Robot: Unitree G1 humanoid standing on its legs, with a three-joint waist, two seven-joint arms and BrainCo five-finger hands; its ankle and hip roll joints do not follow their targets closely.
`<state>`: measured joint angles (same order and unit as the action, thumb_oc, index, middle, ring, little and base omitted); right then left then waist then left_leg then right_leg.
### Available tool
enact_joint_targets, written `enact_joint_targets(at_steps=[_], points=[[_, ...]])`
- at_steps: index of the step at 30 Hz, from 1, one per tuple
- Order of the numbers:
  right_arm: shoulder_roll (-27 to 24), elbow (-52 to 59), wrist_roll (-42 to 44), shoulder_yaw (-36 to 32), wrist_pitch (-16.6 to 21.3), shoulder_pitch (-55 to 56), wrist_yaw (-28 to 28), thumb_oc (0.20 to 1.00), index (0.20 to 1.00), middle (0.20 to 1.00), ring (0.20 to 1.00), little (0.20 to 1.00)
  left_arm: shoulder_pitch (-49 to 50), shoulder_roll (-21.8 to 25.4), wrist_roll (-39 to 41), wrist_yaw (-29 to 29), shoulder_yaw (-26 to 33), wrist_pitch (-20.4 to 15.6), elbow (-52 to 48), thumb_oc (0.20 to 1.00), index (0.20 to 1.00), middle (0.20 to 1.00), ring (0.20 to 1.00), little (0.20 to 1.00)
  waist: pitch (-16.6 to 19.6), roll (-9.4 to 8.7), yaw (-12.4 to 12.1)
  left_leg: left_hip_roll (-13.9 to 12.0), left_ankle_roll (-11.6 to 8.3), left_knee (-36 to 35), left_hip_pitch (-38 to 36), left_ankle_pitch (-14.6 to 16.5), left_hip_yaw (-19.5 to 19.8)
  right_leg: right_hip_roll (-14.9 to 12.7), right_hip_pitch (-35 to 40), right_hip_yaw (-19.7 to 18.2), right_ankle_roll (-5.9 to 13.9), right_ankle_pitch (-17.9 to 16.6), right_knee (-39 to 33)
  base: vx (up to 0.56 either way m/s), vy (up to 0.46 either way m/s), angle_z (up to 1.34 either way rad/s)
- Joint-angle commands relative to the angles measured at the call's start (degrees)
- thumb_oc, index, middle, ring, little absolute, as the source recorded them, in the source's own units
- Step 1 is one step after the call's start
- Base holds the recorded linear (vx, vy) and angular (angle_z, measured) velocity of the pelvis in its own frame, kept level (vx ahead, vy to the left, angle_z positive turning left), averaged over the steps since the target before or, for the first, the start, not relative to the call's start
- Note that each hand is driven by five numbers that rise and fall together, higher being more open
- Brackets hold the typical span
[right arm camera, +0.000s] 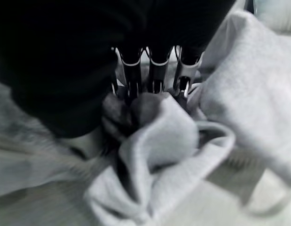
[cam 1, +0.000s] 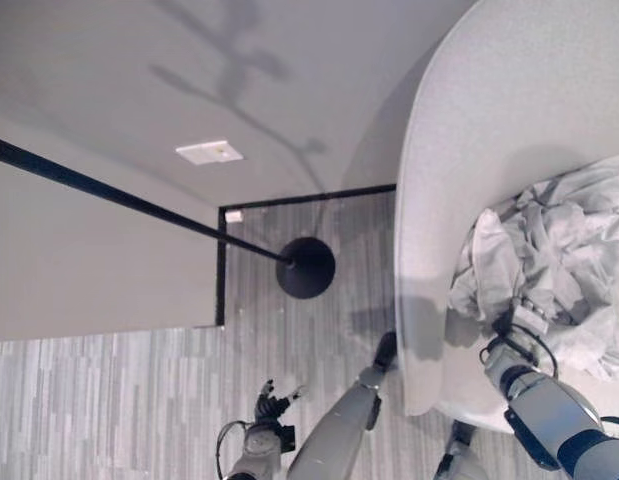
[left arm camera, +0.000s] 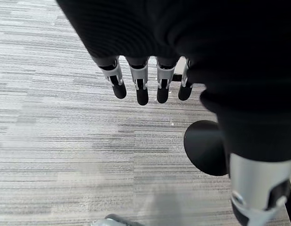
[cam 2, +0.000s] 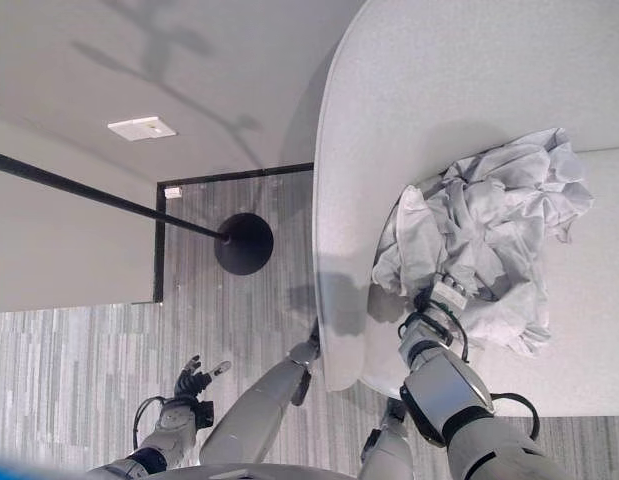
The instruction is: Hang the clothes on the sofa on the clothes rack.
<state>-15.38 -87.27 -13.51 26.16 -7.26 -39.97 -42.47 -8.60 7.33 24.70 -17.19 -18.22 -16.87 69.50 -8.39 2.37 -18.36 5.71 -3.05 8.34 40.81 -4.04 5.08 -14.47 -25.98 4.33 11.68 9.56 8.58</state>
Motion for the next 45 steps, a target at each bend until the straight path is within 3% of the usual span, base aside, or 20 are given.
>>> enact_joint_targets(at_steps=[1,6,10,17,25,32,38,45], points=[[1.3,2.2,5.5,-2.6,3.0,2.7,1.4,0.2,0.2,0.2,0.2,0.2,0.7,0.3,2.6,-0.5,2.4,0.3,2.8,1.0,1.0,1.0,1.0,1.0,-1.4,-2.06,0.2,-1.3,1.63,13.5,9.8,6.3,0.2,-2.4,11.9,-1.2,0.3,-11.9,-13.6,0.0,0.0,0.0],[1.6,6.7,11.0,-5.4,7.2,6.1,-1.3,0.2,0.2,0.2,0.2,0.2,-0.1,1.1,1.5,-1.9,4.5,0.7,4.5,1.0,1.0,1.0,1.0,1.0,-0.2,-3.99,3.9,-2.9,1.23,11.4,4.8,6.3,0.2,-1.4,14.0,-1.6,-0.05,-11.2,-13.6,0.0,-0.041,0.0],[0.9,9.6,12.2,-6.9,8.7,7.4,-2.7,0.2,0.2,0.2,0.2,0.2,0.4,2.0,0.2,-2.7,5.5,0.9,4.8,1.0,1.0,1.0,1.0,1.0,0.3,-5.21,5.5,-4.1,0.87,9.2,1.1,5.8,0.3,-0.8,15.6,-1.7,-0.49,-10.6,-13.6,0.01,-0.097,-0.07],[-1.4,20.4,14.0,-10.0,11.5,9.5,-3.3,0.2,0.2,0.2,0.2,0.2,3.1,4.5,-2.0,-2.8,9.0,1.7,5.7,1.0,1.0,1.0,1.0,1.0,2.9,-7.35,8.8,-6.9,0.13,2.3,-8.7,2.9,0.0,1.1,19.5,-2.5,-1.39,-9.7,-13.6,0.0,-0.094,-0.14],[-3.3,35.0,12.6,-11.0,12.7,11.7,-0.7,0.2,0.2,0.2,0.2,0.2,4.9,4.9,-2.2,-1.3,10.5,2.4,3.3,1.0,1.0,1.0,1.0,1.0,5.5,-6.79,10.7,-8.7,-0.61,-4.7,-17.0,-0.5,-0.5,2.5,22.6,-2.8,-2.06,-9.3,-13.6,0.0,-0.031,-0.06],[-2.3,54.4,11.6,-11.7,14.9,13.2,0.9,0.2,0.2,0.2,0.2,0.2,5.0,4.2,-5.0,-0.8,8.9,3.7,-0.1,1.0,1.0,1.0,1.0,1.0,8.0,-5.71,11.5,-10.9,-1.83,-12.2,-24.9,-3.8,-1.3,4.2,25.7,-3.2,-2.63,-7.6,-11.7,-0.02,-0.023,0.0],[0.5,69.9,12.7,-10.2,16.0,14.0,1.9,0.2,0.2,0.2,0.2,0.2,4.7,3.4,-7.4,-3.1,6.0,5.5,-8.8,1.0,1.0,1.0,1.0,1.0,9.5,-4.51,12.1,-12.3,-3.0,-13.3,-27.1,-4.9,-1.9,5.4,27.3,-3.1,-3.38,-5.9,-10.0,-0.05,-0.021,-0.04],[2.9,78.5,13.3,-6.8,16.0,13.3,1.1,0.2,0.2,0.2,0.2,0.2,4.4,4.4,-13.1,-6.7,2.0,7.0,-17.8,1.0,1.0,1.0,1.0,1.0,10.3,-3.86,12.3,-13.2,-3.51,-13.3,-28.1,-5.1,-2.0,6.0,28.0,-3.0,-3.68,-5.2,-9.0,-0.03,-0.009,0.03]])
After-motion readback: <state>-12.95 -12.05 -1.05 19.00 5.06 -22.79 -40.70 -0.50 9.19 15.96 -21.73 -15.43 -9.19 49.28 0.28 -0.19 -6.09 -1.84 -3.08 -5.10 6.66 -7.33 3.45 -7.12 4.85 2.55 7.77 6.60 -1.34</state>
